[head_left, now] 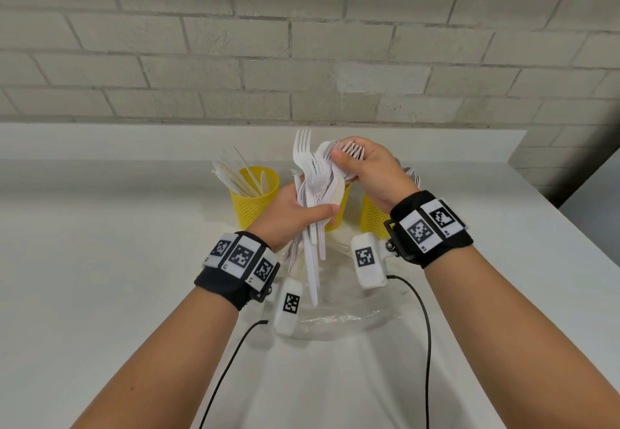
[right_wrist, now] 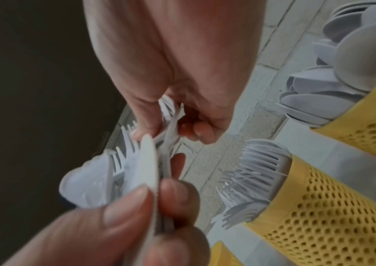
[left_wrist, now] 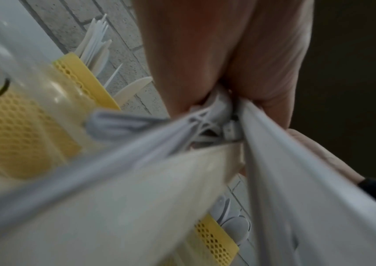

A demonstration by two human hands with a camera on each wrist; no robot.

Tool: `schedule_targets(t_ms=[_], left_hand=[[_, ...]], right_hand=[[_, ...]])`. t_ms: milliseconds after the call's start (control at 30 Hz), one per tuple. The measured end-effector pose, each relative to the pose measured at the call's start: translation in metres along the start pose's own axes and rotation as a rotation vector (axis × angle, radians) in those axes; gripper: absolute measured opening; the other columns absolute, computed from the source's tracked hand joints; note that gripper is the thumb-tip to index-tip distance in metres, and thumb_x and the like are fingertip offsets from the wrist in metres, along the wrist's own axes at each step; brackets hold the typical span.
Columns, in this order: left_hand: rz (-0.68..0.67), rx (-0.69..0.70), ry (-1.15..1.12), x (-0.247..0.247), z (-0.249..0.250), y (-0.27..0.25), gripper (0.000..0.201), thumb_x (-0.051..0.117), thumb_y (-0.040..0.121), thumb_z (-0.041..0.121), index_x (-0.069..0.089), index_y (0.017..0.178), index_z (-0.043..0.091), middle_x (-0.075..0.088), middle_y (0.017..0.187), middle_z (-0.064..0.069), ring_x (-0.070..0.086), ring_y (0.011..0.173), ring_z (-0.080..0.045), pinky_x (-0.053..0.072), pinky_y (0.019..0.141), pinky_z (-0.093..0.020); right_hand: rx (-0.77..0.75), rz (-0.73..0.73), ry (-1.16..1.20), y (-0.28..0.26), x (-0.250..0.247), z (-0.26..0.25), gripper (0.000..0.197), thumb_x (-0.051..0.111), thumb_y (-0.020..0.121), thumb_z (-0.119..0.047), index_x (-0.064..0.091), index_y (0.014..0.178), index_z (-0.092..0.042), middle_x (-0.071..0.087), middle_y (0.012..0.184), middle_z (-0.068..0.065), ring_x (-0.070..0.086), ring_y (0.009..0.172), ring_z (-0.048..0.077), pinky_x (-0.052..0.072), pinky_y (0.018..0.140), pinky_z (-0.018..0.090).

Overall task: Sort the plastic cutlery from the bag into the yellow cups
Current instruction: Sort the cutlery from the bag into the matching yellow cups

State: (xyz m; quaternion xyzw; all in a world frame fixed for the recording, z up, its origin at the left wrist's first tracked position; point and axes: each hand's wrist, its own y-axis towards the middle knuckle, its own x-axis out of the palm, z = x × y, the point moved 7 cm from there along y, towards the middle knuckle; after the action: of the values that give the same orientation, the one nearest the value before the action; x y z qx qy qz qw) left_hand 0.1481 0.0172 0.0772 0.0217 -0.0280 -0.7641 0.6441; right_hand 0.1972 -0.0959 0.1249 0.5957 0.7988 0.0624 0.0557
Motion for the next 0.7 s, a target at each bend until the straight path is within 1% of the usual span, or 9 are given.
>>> schedule_targets(t_ms=[67, 133, 200, 300, 367, 467, 567, 633, 700], left_hand=[[-0.01, 0.008, 0.021, 0.001, 0.002, 0.001, 0.022, 0.067, 0.083, -0.002, 0.062, 0.104, 0.003, 0.067, 0.075, -0.005, 0.066, 0.065, -0.012, 0.052, 0.062, -0.021], [-0.028, 0.01, 0.025, 0.003, 0.004, 0.001, 0.022, 0.066, 0.084, -0.002, 0.061, 0.103, 0.006, 0.067, 0.075, -0.004, 0.066, 0.064, -0.013, 0.053, 0.062, -0.023], [-0.047, 0.015, 0.025, 0.005, 0.006, 0.001, 0.023, 0.064, 0.084, -0.004, 0.06, 0.103, 0.009, 0.066, 0.075, -0.003, 0.065, 0.064, -0.012, 0.053, 0.062, -0.023], [-0.052, 0.004, 0.021, 0.005, 0.004, 0.0, 0.024, 0.063, 0.085, -0.005, 0.059, 0.107, 0.004, 0.065, 0.075, -0.004, 0.065, 0.063, -0.012, 0.053, 0.062, -0.022], [-0.039, -0.004, 0.037, 0.002, 0.003, 0.001, 0.024, 0.064, 0.085, -0.002, 0.059, 0.108, 0.002, 0.066, 0.077, -0.004, 0.066, 0.065, -0.012, 0.053, 0.063, -0.022], [-0.045, -0.015, 0.042, 0.0, 0.004, 0.001, 0.024, 0.066, 0.084, 0.0, 0.061, 0.107, 0.006, 0.068, 0.078, -0.002, 0.067, 0.067, -0.012, 0.053, 0.064, -0.023], [-0.063, -0.017, 0.064, -0.001, 0.006, 0.001, 0.02, 0.066, 0.084, -0.001, 0.063, 0.097, 0.013, 0.069, 0.071, 0.005, 0.066, 0.064, -0.01, 0.053, 0.062, -0.02], [-0.077, -0.02, 0.064, -0.001, 0.007, 0.002, 0.02, 0.065, 0.084, -0.002, 0.063, 0.096, 0.013, 0.069, 0.068, 0.006, 0.066, 0.061, -0.008, 0.052, 0.06, -0.018], [-0.087, -0.019, 0.077, 0.0, 0.008, 0.003, 0.021, 0.065, 0.084, -0.002, 0.062, 0.1, 0.011, 0.068, 0.07, 0.005, 0.065, 0.062, -0.008, 0.052, 0.06, -0.018]], right_hand=[[-0.004, 0.01, 0.008, -0.001, 0.0, 0.001, 0.009, 0.055, 0.092, -0.009, 0.06, 0.086, -0.015, 0.063, 0.073, -0.003, 0.06, 0.059, 0.0, 0.046, 0.055, 0.012], [0.01, -0.01, 0.047, -0.003, 0.003, 0.002, 0.005, 0.057, 0.091, -0.011, 0.061, 0.092, -0.014, 0.063, 0.076, -0.003, 0.061, 0.06, -0.001, 0.046, 0.053, 0.012], [0.016, -0.011, 0.052, -0.004, 0.005, 0.002, 0.011, 0.062, 0.087, -0.009, 0.061, 0.098, -0.012, 0.064, 0.08, 0.0, 0.062, 0.06, -0.001, 0.046, 0.053, 0.012], [0.014, 0.017, -0.006, -0.003, 0.004, 0.003, 0.005, 0.063, 0.087, -0.008, 0.061, 0.089, -0.012, 0.063, 0.076, 0.001, 0.061, 0.057, -0.001, 0.046, 0.051, 0.012], [0.006, 0.041, -0.025, 0.0, 0.001, 0.004, 0.007, 0.059, 0.089, -0.008, 0.059, 0.086, -0.014, 0.062, 0.074, -0.001, 0.06, 0.056, -0.001, 0.045, 0.052, 0.011], [0.024, 0.048, -0.016, 0.004, -0.003, 0.006, 0.011, 0.055, 0.092, -0.008, 0.059, 0.086, -0.016, 0.062, 0.077, 0.001, 0.061, 0.063, 0.005, 0.047, 0.057, 0.015], [0.031, 0.074, 0.051, 0.007, -0.009, 0.006, 0.011, 0.052, 0.094, -0.009, 0.058, 0.087, -0.014, 0.063, 0.08, 0.003, 0.061, 0.069, 0.01, 0.049, 0.064, 0.02], [0.031, 0.074, 0.085, 0.007, -0.011, 0.006, 0.01, 0.051, 0.094, -0.009, 0.058, 0.088, -0.013, 0.063, 0.081, 0.004, 0.062, 0.07, 0.011, 0.05, 0.066, 0.021], [0.039, 0.073, 0.098, 0.007, -0.012, 0.007, 0.008, 0.052, 0.094, -0.014, 0.059, 0.089, -0.013, 0.064, 0.082, 0.004, 0.062, 0.073, 0.013, 0.05, 0.069, 0.022]])
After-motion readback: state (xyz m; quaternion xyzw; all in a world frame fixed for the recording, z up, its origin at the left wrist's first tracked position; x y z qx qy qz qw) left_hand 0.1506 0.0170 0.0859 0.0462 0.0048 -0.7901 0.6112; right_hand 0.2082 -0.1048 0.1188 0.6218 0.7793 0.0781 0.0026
